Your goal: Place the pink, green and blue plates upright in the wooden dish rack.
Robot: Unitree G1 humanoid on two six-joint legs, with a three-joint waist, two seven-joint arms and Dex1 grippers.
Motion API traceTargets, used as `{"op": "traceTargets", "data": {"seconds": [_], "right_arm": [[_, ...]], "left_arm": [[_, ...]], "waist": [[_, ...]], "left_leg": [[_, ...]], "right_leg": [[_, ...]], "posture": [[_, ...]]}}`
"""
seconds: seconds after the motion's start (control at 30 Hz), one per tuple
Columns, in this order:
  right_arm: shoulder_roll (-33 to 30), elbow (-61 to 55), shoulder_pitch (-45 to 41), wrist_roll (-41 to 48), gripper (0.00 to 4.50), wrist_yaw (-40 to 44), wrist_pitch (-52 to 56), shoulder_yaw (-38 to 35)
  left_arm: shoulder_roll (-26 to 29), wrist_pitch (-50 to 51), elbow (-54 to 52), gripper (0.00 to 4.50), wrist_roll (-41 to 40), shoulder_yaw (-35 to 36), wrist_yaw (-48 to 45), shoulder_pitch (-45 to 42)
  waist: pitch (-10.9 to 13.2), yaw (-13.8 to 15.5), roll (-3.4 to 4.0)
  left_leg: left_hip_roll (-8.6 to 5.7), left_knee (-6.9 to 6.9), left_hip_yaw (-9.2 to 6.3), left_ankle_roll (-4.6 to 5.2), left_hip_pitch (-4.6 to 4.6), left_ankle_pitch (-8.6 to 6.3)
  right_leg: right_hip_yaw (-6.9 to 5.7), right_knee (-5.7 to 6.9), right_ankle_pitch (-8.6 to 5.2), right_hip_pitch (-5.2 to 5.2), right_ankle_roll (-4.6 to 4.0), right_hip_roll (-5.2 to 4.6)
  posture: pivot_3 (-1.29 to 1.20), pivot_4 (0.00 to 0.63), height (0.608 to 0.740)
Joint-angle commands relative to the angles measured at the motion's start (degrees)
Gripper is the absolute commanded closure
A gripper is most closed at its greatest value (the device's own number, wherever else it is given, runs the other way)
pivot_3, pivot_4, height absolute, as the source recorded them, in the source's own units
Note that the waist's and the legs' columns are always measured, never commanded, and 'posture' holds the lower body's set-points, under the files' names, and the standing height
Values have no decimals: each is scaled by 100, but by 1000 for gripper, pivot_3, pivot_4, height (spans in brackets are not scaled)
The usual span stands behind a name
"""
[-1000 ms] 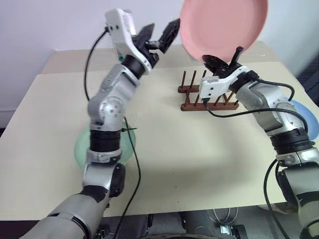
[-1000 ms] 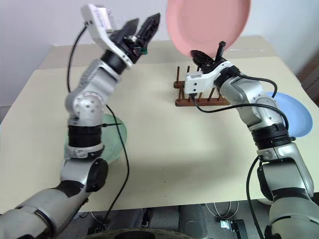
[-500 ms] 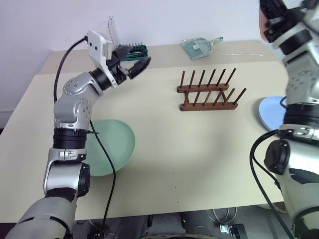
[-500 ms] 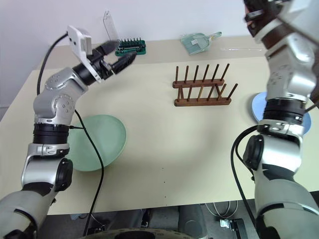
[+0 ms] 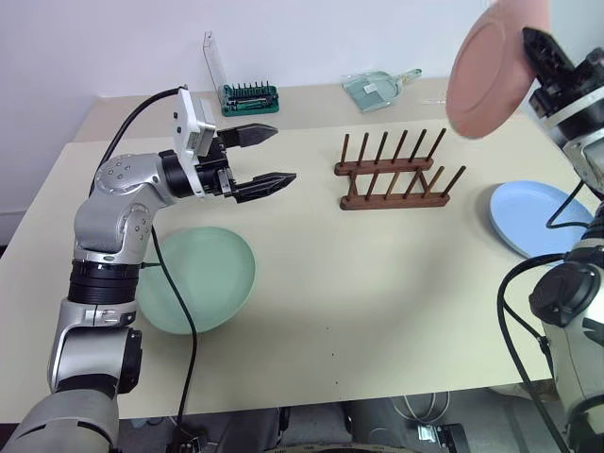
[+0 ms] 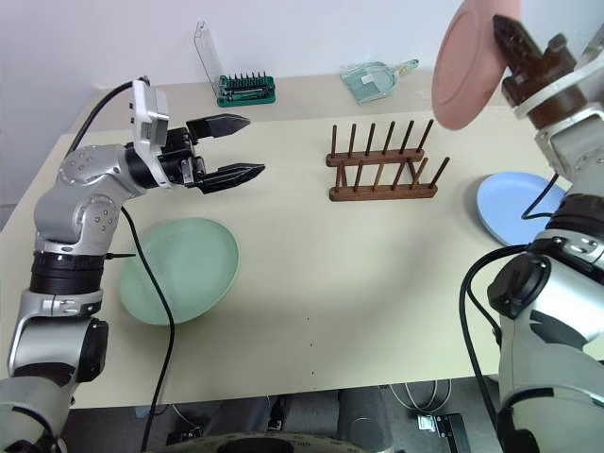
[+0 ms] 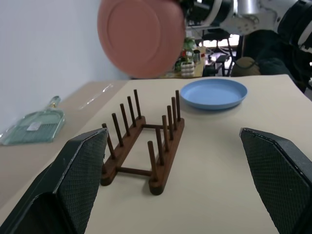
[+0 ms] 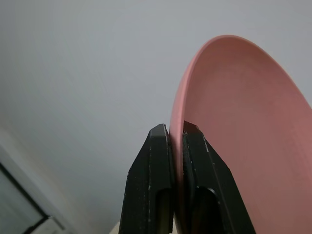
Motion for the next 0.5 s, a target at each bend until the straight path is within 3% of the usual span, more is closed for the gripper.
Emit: {"op": "traceTargets", "data": {"seconds": [0.03,0.5], "right_arm": [[-111,-226,42,308,4500,56,215,-198],[-416,961,491,-29,4500,460,-96,-136]], "left_arm": [[-15,-74,-327,44,-47,93,65,12],[-37,-6,-577,44,-10,34,238,-16]], "waist": [[0,-4,0],[0,-7,0]], "left_leg": [[0,0,0,0,0,0],[1,1,7,2,2,-1]], "right_leg": [[0,0,0,0,0,0],[1,0,0,1,0,0]], "posture": [[0,150,740],[0,150,740]]}}
